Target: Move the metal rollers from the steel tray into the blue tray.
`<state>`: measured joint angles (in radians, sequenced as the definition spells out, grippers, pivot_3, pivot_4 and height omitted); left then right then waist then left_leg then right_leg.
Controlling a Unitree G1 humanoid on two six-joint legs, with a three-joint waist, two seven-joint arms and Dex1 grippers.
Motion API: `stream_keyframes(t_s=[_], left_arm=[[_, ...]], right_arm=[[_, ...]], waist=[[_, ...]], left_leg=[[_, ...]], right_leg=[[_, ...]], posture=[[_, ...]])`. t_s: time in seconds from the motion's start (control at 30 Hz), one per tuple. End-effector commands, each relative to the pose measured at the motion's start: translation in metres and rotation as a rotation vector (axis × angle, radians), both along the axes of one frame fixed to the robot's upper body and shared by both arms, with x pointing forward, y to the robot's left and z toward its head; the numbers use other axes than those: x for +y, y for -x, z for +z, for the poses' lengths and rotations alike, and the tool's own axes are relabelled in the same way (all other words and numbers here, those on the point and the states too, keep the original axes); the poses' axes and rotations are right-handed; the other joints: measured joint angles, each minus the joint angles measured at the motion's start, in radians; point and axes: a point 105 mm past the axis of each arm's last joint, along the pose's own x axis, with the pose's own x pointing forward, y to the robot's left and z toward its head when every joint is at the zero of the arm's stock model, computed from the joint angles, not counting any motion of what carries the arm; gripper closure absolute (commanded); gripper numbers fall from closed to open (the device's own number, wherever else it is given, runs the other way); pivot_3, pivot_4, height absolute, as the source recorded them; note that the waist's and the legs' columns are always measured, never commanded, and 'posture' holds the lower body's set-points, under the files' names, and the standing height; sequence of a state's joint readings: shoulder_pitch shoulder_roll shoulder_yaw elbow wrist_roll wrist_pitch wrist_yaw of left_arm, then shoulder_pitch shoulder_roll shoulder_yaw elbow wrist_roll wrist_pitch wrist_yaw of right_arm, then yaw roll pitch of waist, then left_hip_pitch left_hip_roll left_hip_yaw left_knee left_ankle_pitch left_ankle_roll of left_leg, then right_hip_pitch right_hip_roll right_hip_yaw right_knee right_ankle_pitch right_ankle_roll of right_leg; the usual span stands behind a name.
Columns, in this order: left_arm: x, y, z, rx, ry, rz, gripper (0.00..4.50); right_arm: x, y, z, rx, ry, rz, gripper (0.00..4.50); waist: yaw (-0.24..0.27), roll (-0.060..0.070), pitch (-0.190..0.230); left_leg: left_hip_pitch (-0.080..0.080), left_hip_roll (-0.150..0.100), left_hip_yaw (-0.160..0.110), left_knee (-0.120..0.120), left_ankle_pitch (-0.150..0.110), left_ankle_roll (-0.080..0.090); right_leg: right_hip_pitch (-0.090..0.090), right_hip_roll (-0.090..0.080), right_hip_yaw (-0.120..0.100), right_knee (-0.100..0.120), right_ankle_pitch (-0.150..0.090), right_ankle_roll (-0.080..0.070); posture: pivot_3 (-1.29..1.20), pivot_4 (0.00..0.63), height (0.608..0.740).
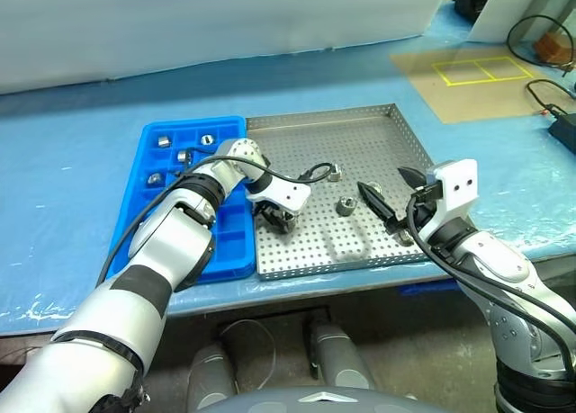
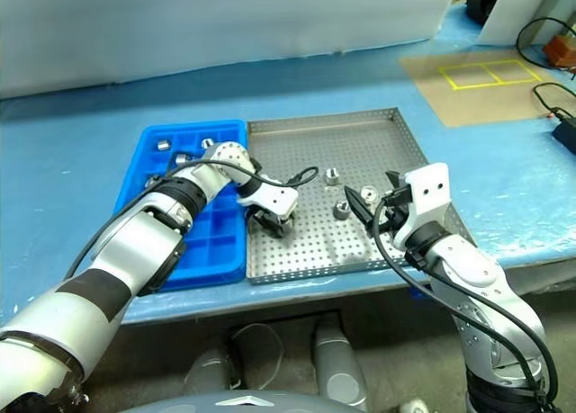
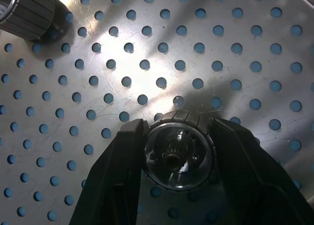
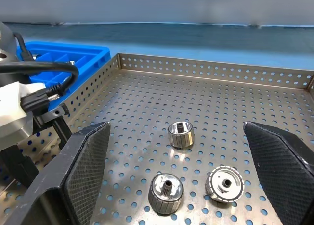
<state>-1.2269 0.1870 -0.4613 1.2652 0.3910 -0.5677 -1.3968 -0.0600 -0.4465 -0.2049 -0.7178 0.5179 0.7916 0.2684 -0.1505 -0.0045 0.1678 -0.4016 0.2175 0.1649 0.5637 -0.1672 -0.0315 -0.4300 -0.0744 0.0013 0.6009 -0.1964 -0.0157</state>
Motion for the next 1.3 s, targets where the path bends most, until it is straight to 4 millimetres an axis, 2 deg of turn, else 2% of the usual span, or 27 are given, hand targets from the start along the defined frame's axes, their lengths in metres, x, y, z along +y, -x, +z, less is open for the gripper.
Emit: stream_keyframes(t_s=[0.03,0.1,0.17,0.33,0.4,0.53,0.67,0.83,0.93,1.07,1.3], left_arm=[[0.002,-0.002,0.011,0.030,0.085,0.034,2.66],[0.002,-0.001,0.021,0.063,0.131,0.034,2.66],[0.010,-0.006,0.030,0.034,0.162,0.049,2.66],[0.042,-0.012,0.051,0.007,0.232,0.111,2.66],[0.060,-0.014,0.064,0.002,0.291,0.161,2.66],[0.098,-0.024,0.087,-0.062,0.413,0.338,2.66],[0.138,-0.030,0.101,-0.108,0.530,0.546,2.66],[0.163,-0.027,0.102,-0.147,0.685,0.729,2.66],[0.171,-0.017,0.093,-0.148,0.736,0.797,2.66],[0.175,-0.017,0.091,-0.162,0.850,0.903,2.66],[0.150,-0.021,0.076,-0.093,0.866,0.932,2.66]], right_arm=[[0.006,0.000,0.010,-0.053,0.005,0.035,0.00],[0.009,-0.002,0.011,-0.055,0.003,0.053,0.00],[0.013,-0.007,0.013,-0.060,0.001,0.080,0.00],[0.033,-0.021,0.019,-0.075,-0.002,0.190,0.00],[0.048,-0.028,0.021,-0.080,-0.005,0.262,0.00],[0.075,-0.040,0.026,-0.093,-0.004,0.400,0.00],[0.100,-0.051,0.034,-0.115,-0.009,0.516,0.00],[0.125,-0.056,0.040,-0.128,-0.021,0.640,0.00],[0.135,-0.057,0.040,-0.126,-0.014,0.700,0.00],[0.142,-0.059,0.041,-0.128,-0.013,0.740,0.00],[0.145,-0.058,0.040,-0.123,-0.005,0.774,0.00]], waist=[[0.000,0.000,0.000],[0.001,0.000,0.000],[0.003,0.000,0.000],[0.014,-0.001,0.001],[0.028,-0.001,0.001],[0.064,-0.001,0.001],[0.119,0.000,0.002],[0.193,0.001,0.002],[0.221,0.000,0.002],[0.250,0.000,0.003],[0.256,0.000,0.003]], left_leg=[[0.000,0.000,0.000,0.000,0.000,0.000],[-0.001,0.000,0.000,0.001,0.000,0.000],[-0.001,-0.001,0.000,0.001,0.000,0.000],[0.000,0.000,0.000,0.000,0.000,0.000],[0.000,0.001,0.000,0.000,0.001,-0.001],[0.000,0.002,0.000,-0.001,0.001,-0.001],[-0.001,0.005,0.002,-0.003,0.002,-0.004],[-0.001,0.005,0.003,-0.005,0.005,-0.009],[-0.001,0.005,0.003,-0.005,0.005,-0.010],[-0.003,0.005,0.002,-0.004,0.007,-0.013],[-0.002,0.005,-0.003,-0.005,0.012,-0.021]], right_leg=[[0.000,0.000,0.000,0.000,-0.001,0.001],[0.000,0.000,0.000,0.000,-0.001,0.001],[0.000,-0.001,0.000,0.000,0.001,-0.001],[-0.001,-0.001,0.000,0.001,0.003,-0.005],[-0.001,0.000,-0.001,0.002,0.003,-0.006],[-0.003,0.000,-0.001,0.003,0.004,-0.007],[-0.006,0.001,-0.001,0.006,0.003,-0.009],[-0.006,0.000,-0.002,0.007,0.002,-0.010],[-0.007,-0.001,-0.003,0.007,0.002,-0.010],[-0.007,-0.001,-0.005,0.009,0.002,-0.010],[-0.007,-0.001,-0.008,0.013,0.002,-0.010]], posture=[[-0.63,0.150,0.740],[-0.60,0.150,0.740],[-0.57,0.150,0.740],[-0.48,0.150,0.740],[-0.41,0.150,0.740],[-0.29,0.150,0.740],[-0.16,0.150,0.740],[-0.02,0.150,0.740],[0.02,0.150,0.740],[0.07,0.150,0.740],[0.08,0.150,0.740]])
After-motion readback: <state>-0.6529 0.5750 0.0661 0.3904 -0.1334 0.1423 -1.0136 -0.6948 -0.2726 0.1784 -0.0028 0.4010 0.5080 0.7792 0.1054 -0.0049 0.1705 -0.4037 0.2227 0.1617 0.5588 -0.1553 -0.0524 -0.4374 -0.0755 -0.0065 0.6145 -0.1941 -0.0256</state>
